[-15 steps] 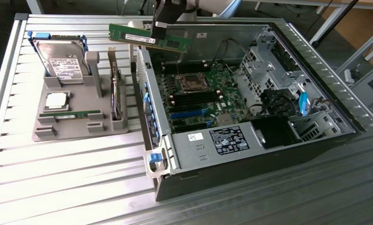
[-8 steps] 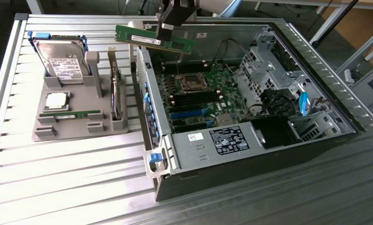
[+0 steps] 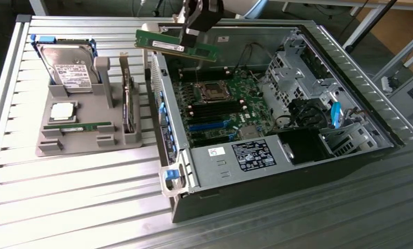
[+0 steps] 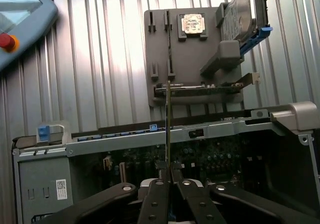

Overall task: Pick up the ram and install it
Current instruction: 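Pick up the ram and move it above insertion slot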

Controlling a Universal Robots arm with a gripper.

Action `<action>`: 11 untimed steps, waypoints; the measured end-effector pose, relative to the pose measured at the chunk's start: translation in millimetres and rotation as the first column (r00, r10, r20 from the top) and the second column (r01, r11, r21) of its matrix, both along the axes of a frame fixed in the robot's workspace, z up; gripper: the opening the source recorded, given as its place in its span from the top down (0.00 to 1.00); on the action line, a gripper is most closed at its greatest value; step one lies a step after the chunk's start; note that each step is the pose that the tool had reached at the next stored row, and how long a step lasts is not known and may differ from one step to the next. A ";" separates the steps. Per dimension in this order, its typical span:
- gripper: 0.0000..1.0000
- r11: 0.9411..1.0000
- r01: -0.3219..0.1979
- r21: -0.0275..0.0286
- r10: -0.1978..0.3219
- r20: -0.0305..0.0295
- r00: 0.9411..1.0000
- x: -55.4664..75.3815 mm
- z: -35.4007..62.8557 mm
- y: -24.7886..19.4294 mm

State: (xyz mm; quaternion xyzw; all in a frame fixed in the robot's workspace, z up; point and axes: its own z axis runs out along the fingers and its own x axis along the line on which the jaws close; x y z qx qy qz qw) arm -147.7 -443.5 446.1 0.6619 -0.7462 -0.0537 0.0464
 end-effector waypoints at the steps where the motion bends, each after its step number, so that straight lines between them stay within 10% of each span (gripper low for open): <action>1: 0.89 1.000 0.000 0.000 0.000 -0.002 1.000 1.9 -0.8 0.0; 11: 0.89 1.000 0.000 0.000 0.000 -0.019 1.000 17.9 -7.9 0.0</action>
